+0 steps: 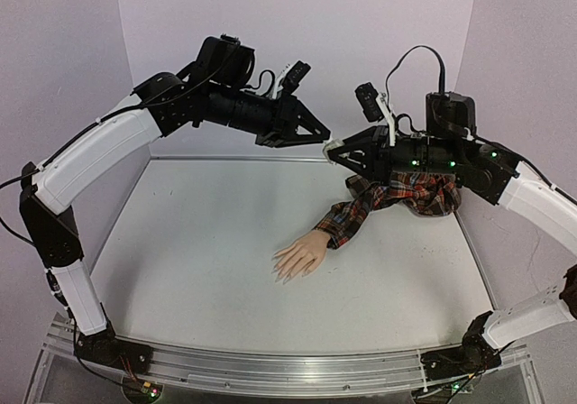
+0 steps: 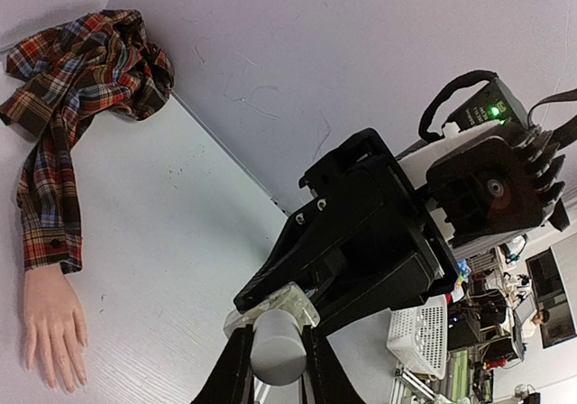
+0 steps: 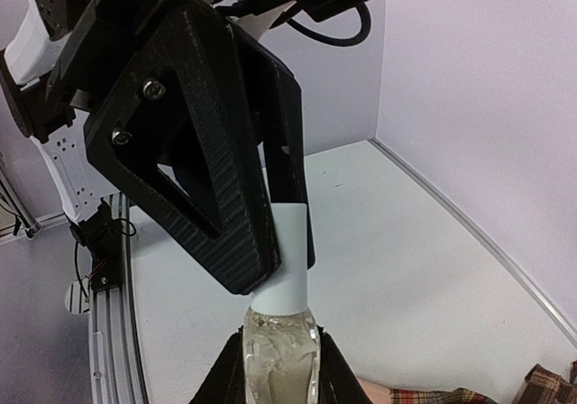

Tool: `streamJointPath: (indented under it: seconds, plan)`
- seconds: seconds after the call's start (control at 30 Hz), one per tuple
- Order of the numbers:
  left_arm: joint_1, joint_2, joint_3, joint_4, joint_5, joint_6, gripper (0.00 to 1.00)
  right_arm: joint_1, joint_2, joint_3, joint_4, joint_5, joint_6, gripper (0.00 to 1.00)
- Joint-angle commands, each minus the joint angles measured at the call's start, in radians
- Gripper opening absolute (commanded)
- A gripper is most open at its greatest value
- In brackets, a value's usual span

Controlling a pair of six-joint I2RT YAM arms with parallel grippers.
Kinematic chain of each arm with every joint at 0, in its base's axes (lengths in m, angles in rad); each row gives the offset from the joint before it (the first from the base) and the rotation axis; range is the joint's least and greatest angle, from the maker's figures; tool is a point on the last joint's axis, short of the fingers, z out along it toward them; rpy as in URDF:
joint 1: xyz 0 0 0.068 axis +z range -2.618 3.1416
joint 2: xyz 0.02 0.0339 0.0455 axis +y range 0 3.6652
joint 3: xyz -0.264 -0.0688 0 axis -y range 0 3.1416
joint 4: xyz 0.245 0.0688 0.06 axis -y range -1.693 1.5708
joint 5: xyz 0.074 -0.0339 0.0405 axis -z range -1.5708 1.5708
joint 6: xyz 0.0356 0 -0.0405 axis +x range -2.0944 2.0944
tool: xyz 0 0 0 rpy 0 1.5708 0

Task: Paint the nails
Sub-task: Open the cap of the nail polish bottle.

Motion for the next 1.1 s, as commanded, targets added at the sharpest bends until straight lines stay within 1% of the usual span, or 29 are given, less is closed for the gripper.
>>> streamJointPath:
  seconds: [0.0,0.27,0.5,0.77,0.87,0.93,1.0,1.07]
  plan:
    - [-0.006,-0.002,0.057,0.008,-0.027,0.016,0.09,0.0,-0.002,0.032,0.047,0.002,0.005,0.0]
    - [-0.006,-0.023,0.064,0.014,-0.105,0.01,0.0,0.001,-0.001,0.018,0.061,0.013,0.014,0.0]
    - [-0.006,-0.006,0.129,-0.047,-0.169,-0.027,0.0,0.01,0.004,0.013,0.059,0.092,0.011,0.0]
    - [-0.006,0.024,0.188,-0.114,-0.171,-0.053,0.0,0.032,0.012,0.011,0.057,0.223,-0.02,0.0]
    - [-0.005,0.036,0.195,-0.143,-0.184,-0.062,0.0,0.071,0.012,0.012,0.052,0.328,-0.086,0.0]
    - [-0.004,0.046,0.199,-0.155,-0.191,-0.076,0.0,0.107,0.017,0.015,0.052,0.428,-0.122,0.0]
    - [-0.004,0.06,0.199,-0.161,-0.208,-0.099,0.0,0.144,0.032,0.025,0.053,0.562,-0.165,0.0]
    - [-0.003,0.064,0.191,-0.158,-0.236,-0.126,0.0,0.186,0.048,0.025,0.093,0.699,-0.207,0.0]
